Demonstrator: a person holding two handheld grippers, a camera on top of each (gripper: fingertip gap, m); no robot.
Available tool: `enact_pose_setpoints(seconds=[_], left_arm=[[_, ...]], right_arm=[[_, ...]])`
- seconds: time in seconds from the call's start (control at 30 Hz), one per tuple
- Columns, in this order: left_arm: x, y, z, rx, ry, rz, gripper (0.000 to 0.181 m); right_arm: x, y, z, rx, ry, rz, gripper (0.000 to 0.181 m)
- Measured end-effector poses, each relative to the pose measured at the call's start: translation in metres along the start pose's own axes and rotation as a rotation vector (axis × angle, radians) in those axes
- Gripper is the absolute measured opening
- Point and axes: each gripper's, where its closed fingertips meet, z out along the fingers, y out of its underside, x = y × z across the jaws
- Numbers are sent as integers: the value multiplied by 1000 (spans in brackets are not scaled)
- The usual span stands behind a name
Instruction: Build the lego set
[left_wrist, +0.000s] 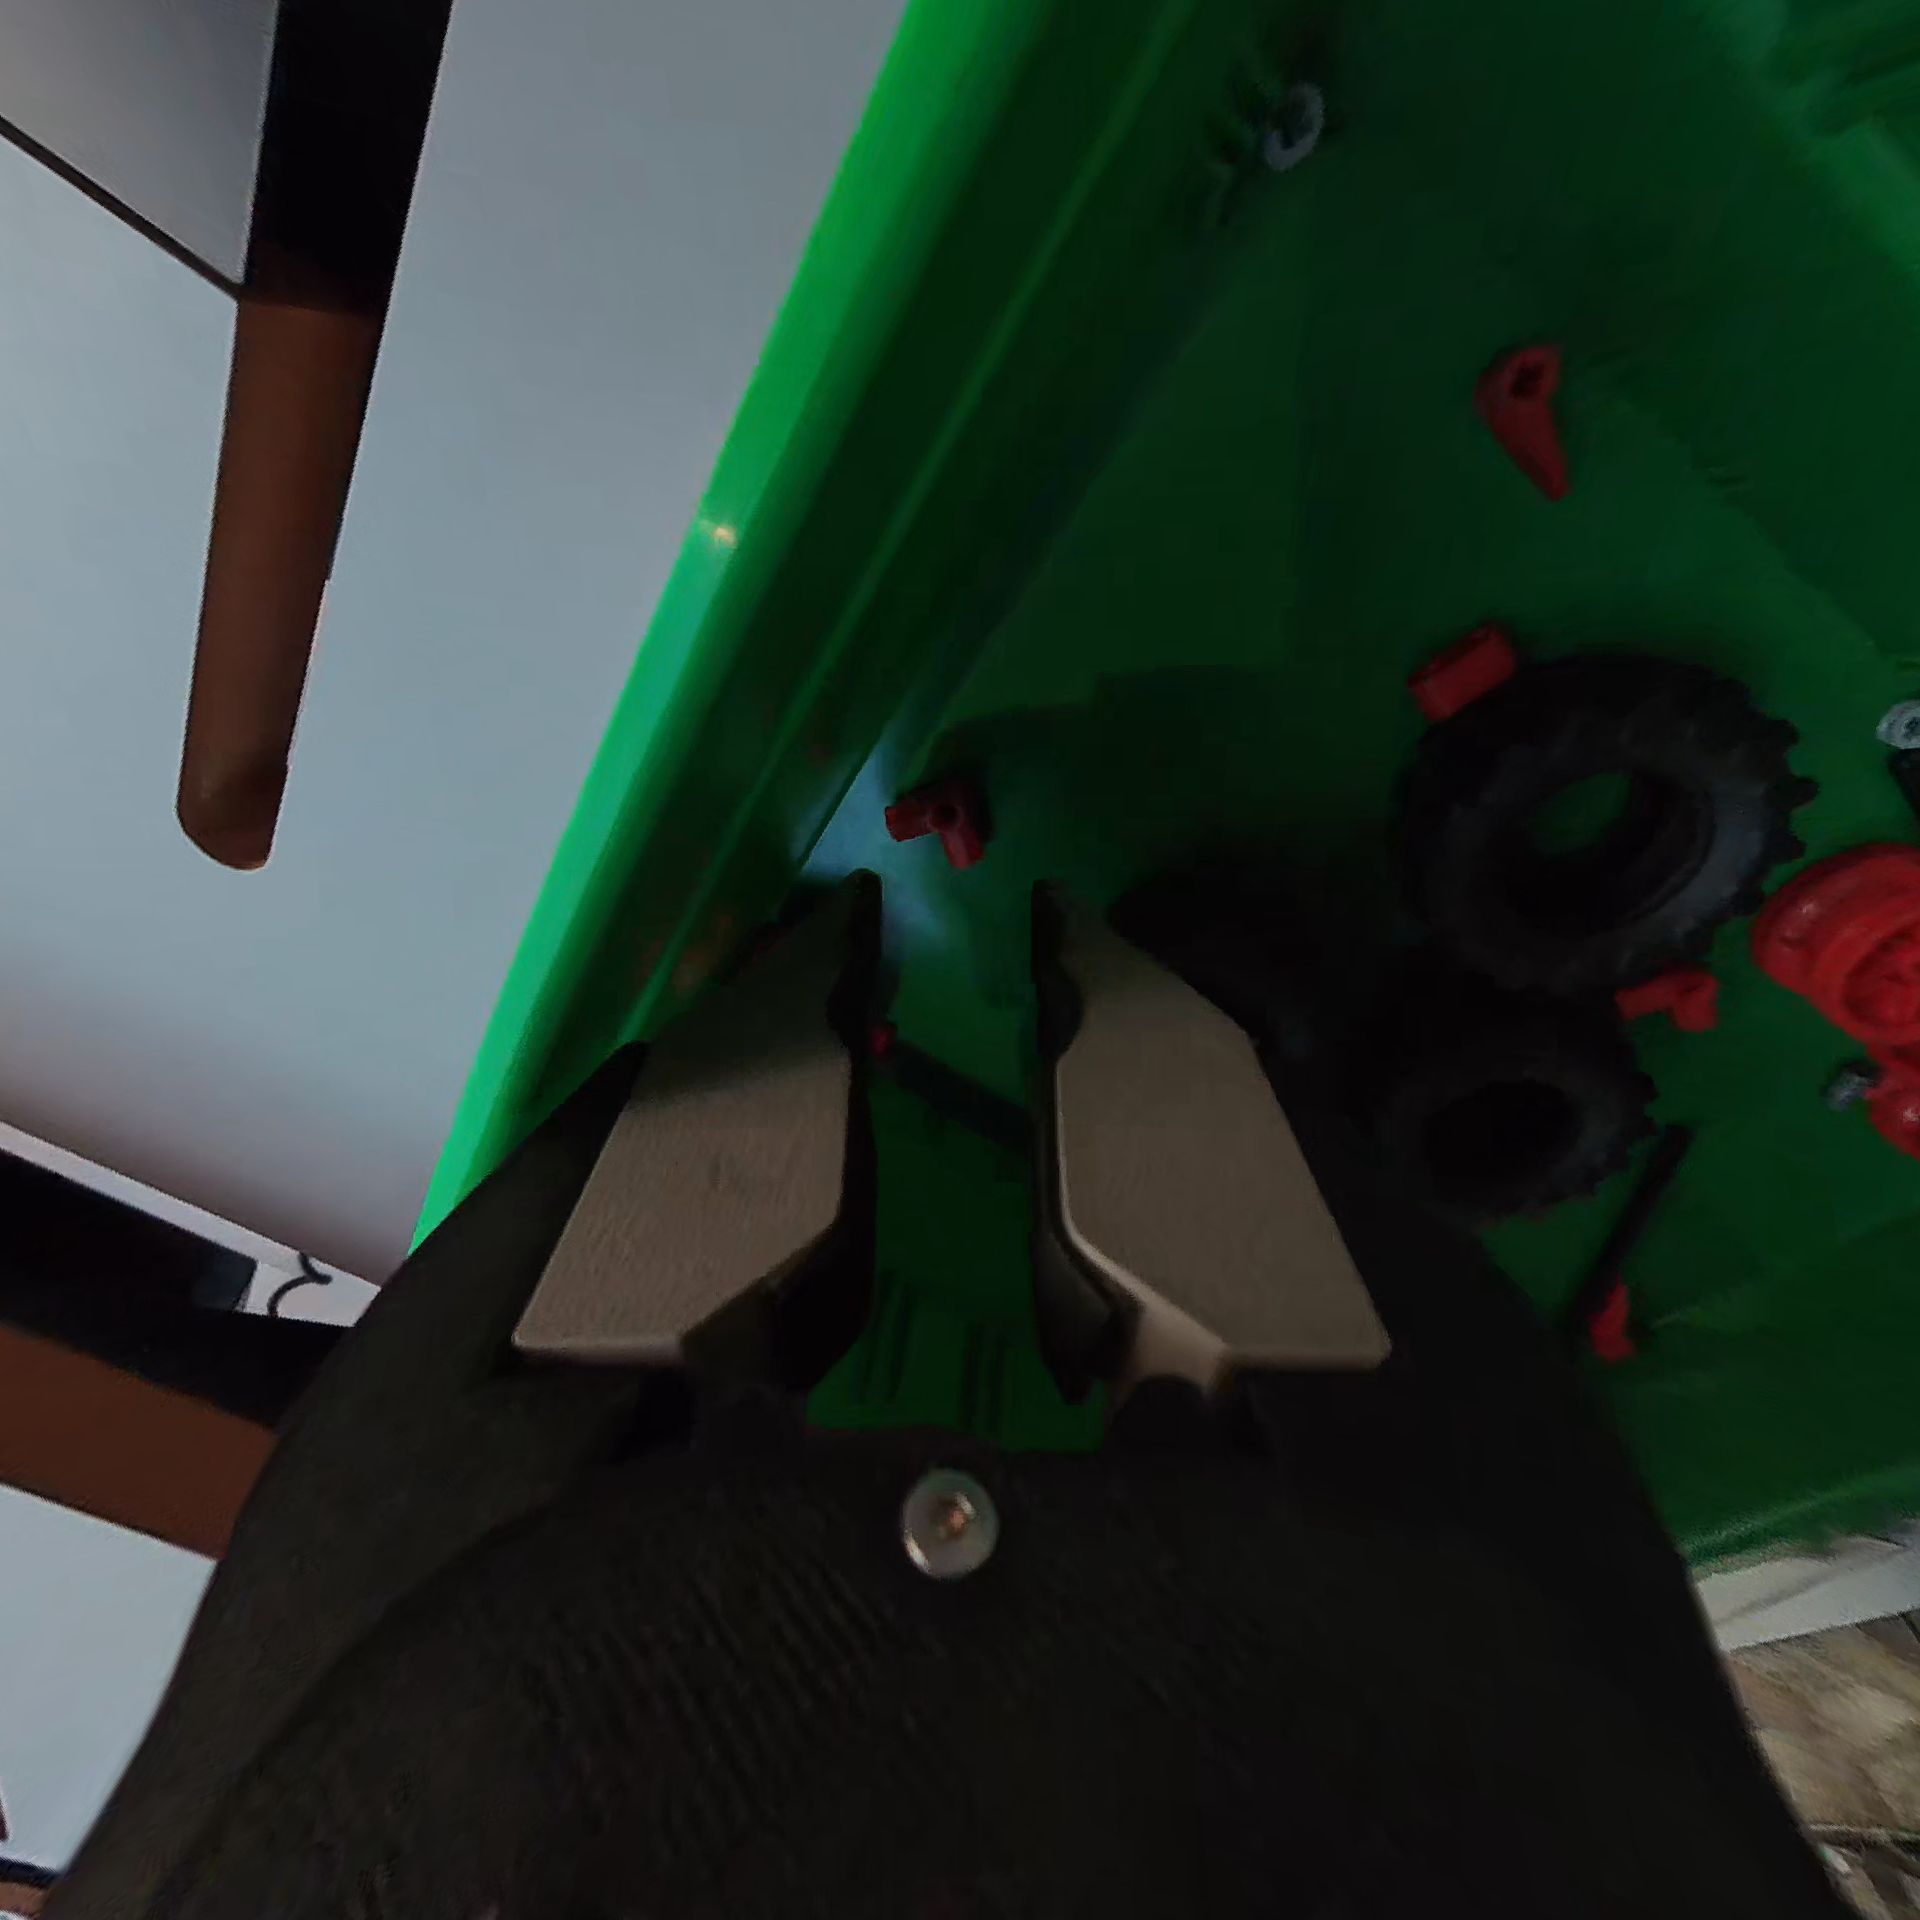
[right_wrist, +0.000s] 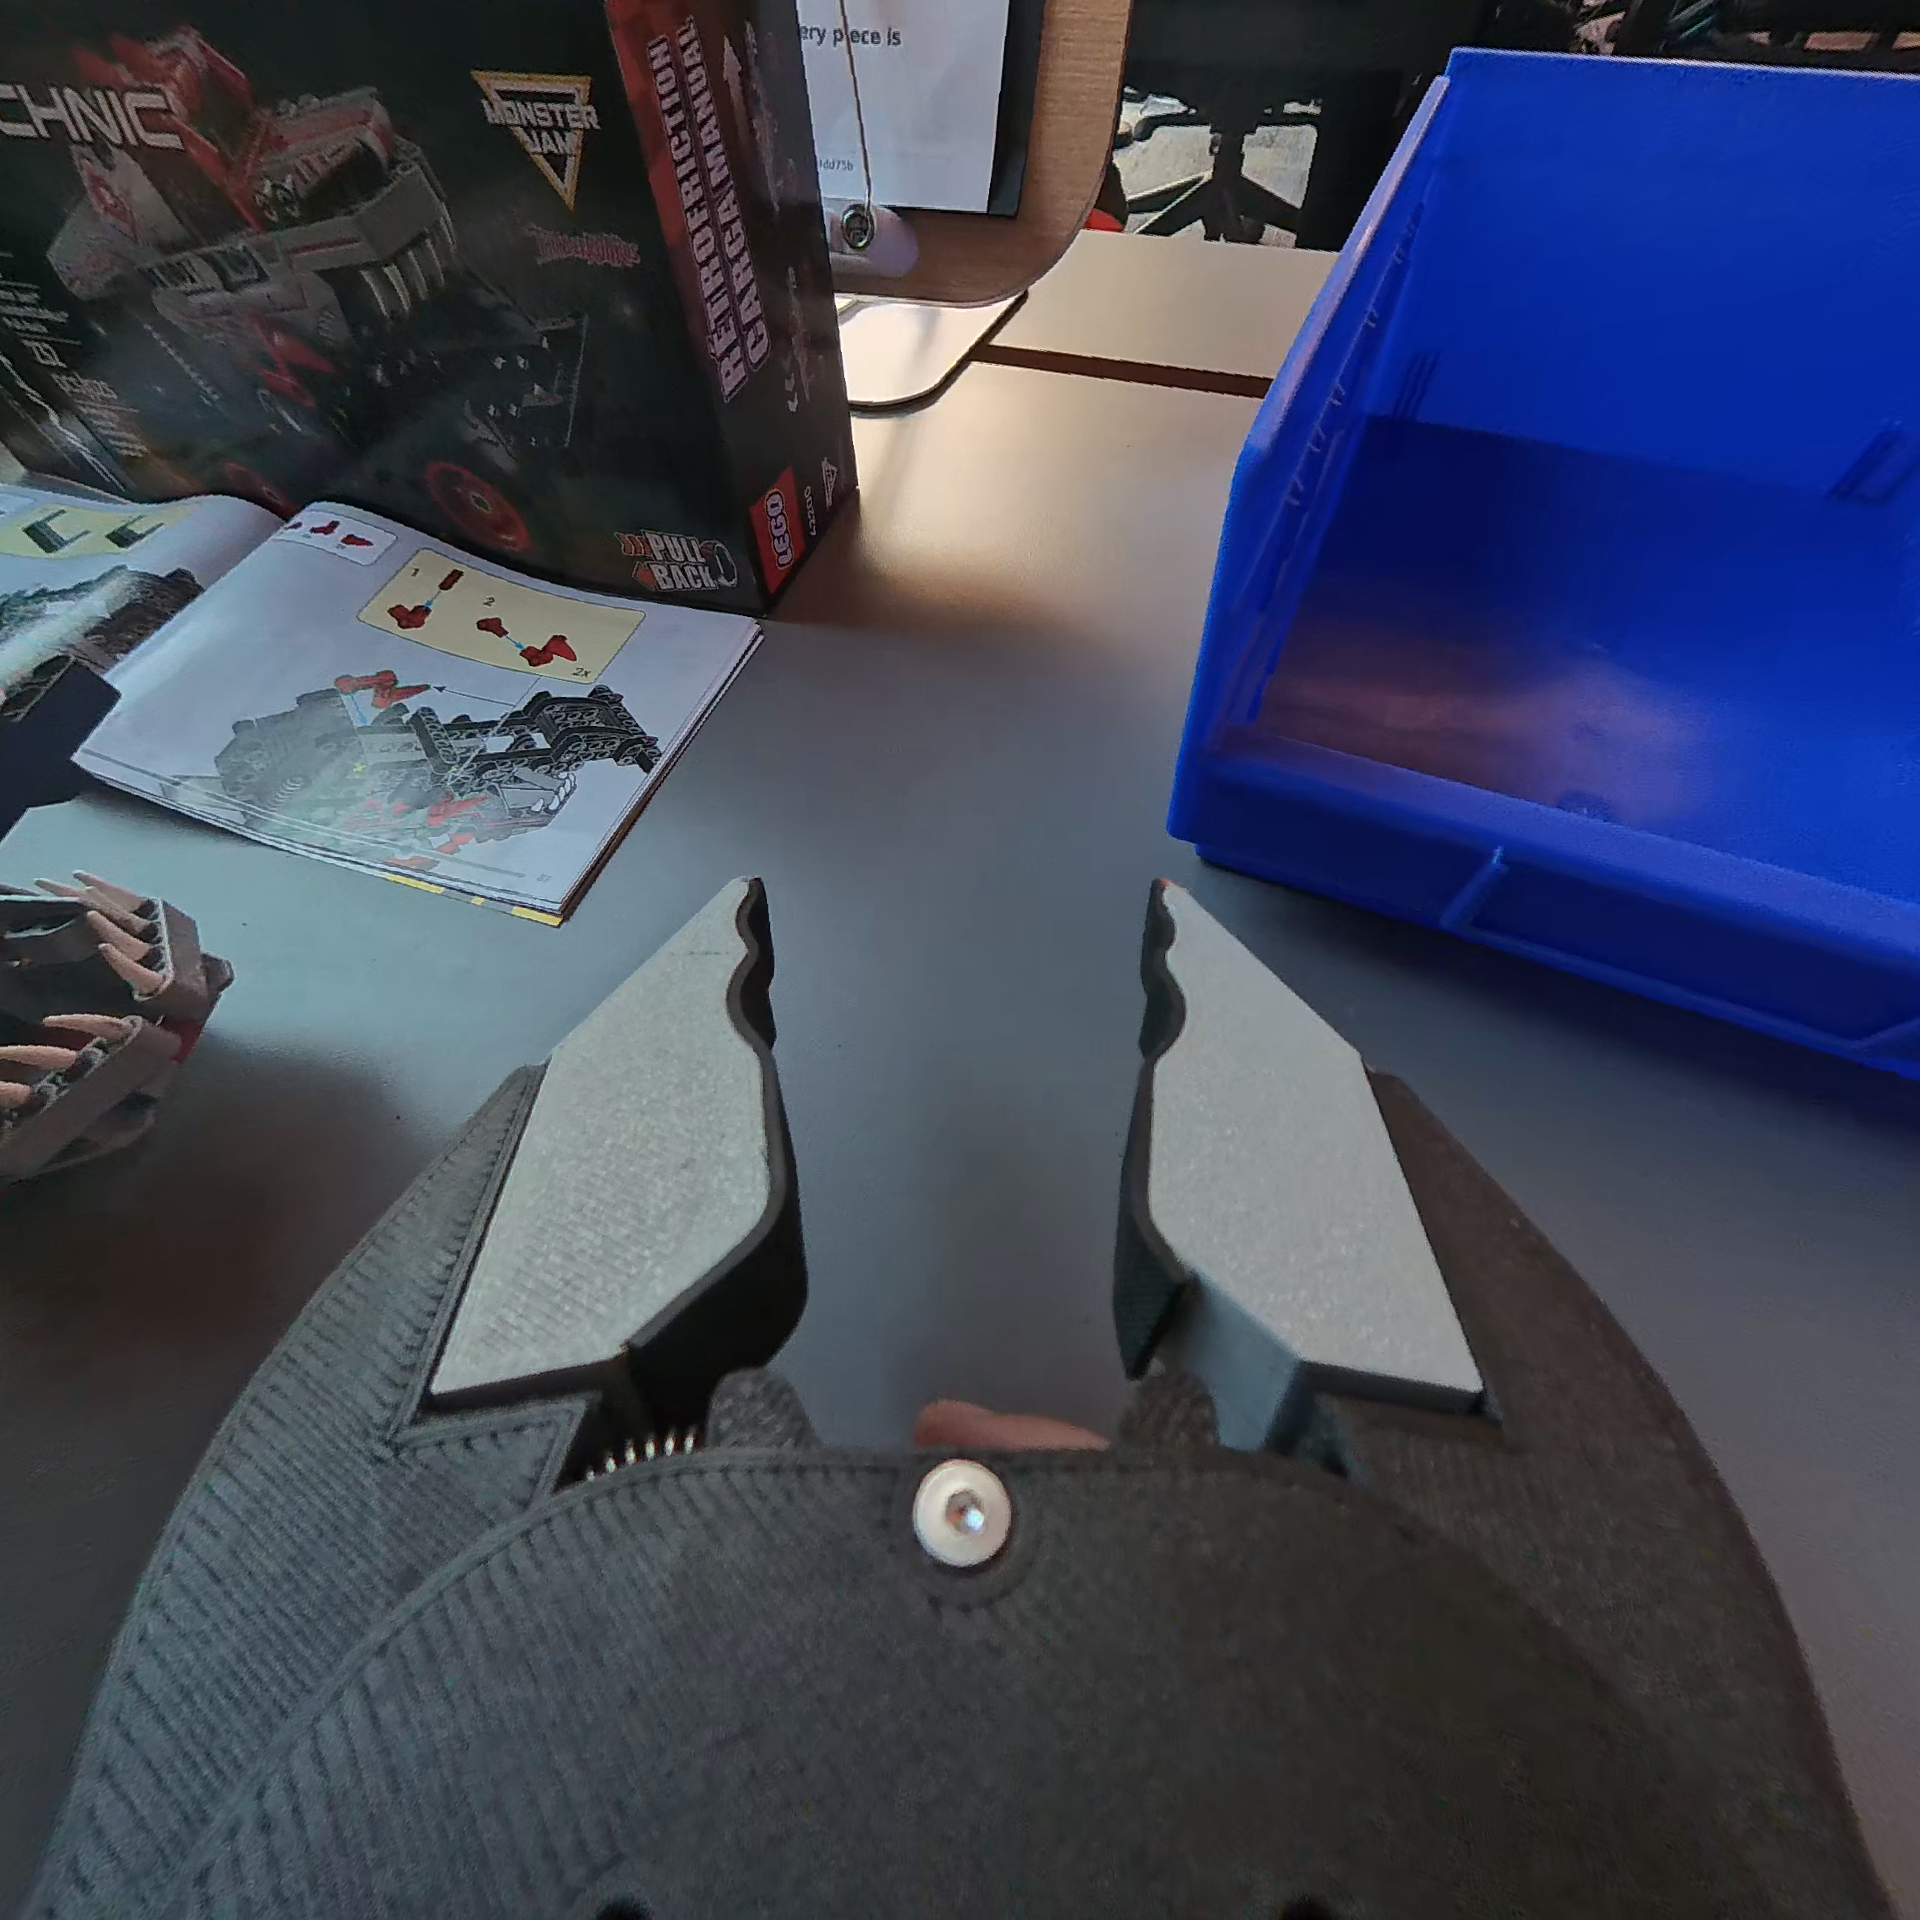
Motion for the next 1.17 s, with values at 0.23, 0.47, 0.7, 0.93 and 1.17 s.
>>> enact_pose_setpoints(seconds=[0.23,0.47,0.7,0.93,1.17], left_arm=[[1,0,14,-29,-6,-10,17],[1,-9,16,29,32,-97,6],[-1,-18,15,90,-6,-142,5],[27,-24,-53,230,-107,-68,5],[251,-54,-149,549,25,401,4]], right_arm=[[0,0,0,3,-4,3,69],[-1,-1,-1,12,-10,8,69],[-2,-3,-2,28,-19,5,68],[-6,-6,-4,50,-45,9,67],[-10,-14,-10,101,-68,5,65]])
